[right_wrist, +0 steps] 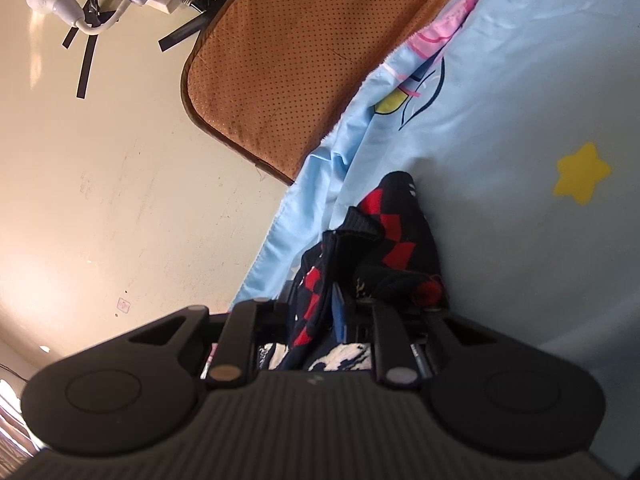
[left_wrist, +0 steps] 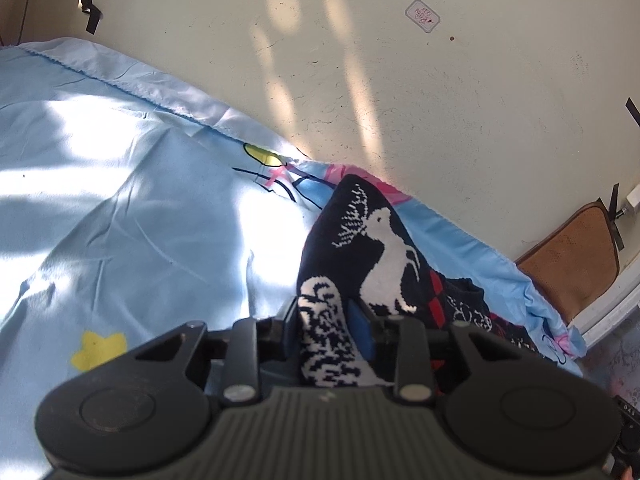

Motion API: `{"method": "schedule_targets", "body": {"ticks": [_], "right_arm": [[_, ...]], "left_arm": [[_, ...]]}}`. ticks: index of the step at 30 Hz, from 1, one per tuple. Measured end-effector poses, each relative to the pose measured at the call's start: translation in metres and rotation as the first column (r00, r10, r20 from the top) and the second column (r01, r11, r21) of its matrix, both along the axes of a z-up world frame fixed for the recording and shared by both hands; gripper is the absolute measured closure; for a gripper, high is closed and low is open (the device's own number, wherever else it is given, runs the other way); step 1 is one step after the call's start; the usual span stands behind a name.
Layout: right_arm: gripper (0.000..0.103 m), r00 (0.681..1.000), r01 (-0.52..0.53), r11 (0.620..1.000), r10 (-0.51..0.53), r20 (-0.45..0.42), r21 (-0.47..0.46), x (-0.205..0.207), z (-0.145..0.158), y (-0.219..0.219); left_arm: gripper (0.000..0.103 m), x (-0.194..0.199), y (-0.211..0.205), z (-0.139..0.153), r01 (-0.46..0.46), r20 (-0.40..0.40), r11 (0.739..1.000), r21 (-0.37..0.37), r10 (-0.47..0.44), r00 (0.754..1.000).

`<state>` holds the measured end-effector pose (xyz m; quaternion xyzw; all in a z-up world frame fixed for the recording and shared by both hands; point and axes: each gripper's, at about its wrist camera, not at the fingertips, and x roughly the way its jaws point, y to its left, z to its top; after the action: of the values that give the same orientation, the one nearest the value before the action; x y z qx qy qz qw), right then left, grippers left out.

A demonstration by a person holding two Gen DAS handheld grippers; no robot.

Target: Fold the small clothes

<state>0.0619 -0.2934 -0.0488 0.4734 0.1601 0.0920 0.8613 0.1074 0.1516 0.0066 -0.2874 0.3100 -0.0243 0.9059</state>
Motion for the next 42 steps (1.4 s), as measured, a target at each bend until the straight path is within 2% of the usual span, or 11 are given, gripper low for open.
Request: {"method": "schedule_targets", "body": {"ticks": [6,11,23,27,31,32,34,37,40,41,42], "right_arm": [[0.079,0.999,0.011,1.000,-0.012,-0.037,-0.012,0.006,0.000,-0.002],[0.095,0.995,0.033,0.998,-0.039,-0.096,-0.060,0.011,0.001,0.001],[0.090,0.996,0.041,0.999,-0.041,-0.084,-0.008,0.004,-0.005,-0.005],[0.084,0.997,0.047,0.999,-0.047,-0.060,-0.007,-0.002,-0.004,-0.005],[0.077,0.996,0.053,0.994,-0.060,-0.068,-0.100,-0.007,0.007,0.000],[0.077,0.995,0.046,0.991,-0.056,-0.079,-0.128,-0.006,0.011,0.001],[0.070,0.996,0.018,0.984,-0.034,-0.087,-0.180,0.000,0.021,0.002],[0.067,0.991,-0.015,0.940,-0.031,-0.129,-0.342,0.017,0.041,0.007],[0.047,0.981,-0.036,0.903,-0.049,-0.186,-0.428,0.033,0.047,0.010],[0.048,0.979,-0.068,0.902,-0.023,-0.205,-0.425,0.039,0.044,0.010],[0.052,0.980,-0.065,0.895,-0.027,-0.198,-0.442,0.041,0.043,0.012]], "left_arm": [[0.062,-0.001,-0.012,0.005,-0.016,-0.002,0.995,0.099,0.017,1.000],[0.062,0.000,-0.013,0.004,-0.018,-0.005,0.994,0.112,0.019,1.000],[0.061,-0.004,-0.008,0.002,-0.032,0.004,0.996,0.084,0.032,0.999],[0.048,-0.007,-0.006,0.000,-0.017,0.019,0.998,0.056,0.016,1.000],[0.021,-0.012,-0.002,0.003,-0.007,0.020,0.999,0.033,0.006,1.000],[0.000,-0.011,-0.001,0.008,-0.014,0.010,0.999,0.050,0.014,1.000],[0.000,-0.006,0.002,0.017,-0.061,0.009,0.993,0.099,0.060,0.998],[0.000,0.017,0.013,0.028,-0.010,0.012,1.000,0.023,0.010,1.000],[0.000,0.033,0.009,0.027,0.019,-0.014,0.998,0.060,-0.018,1.000],[0.002,0.038,0.004,0.024,0.034,-0.028,0.995,0.097,-0.032,0.999],[0.015,0.042,0.000,0.019,0.047,-0.039,0.991,0.126,-0.042,0.998]]}}
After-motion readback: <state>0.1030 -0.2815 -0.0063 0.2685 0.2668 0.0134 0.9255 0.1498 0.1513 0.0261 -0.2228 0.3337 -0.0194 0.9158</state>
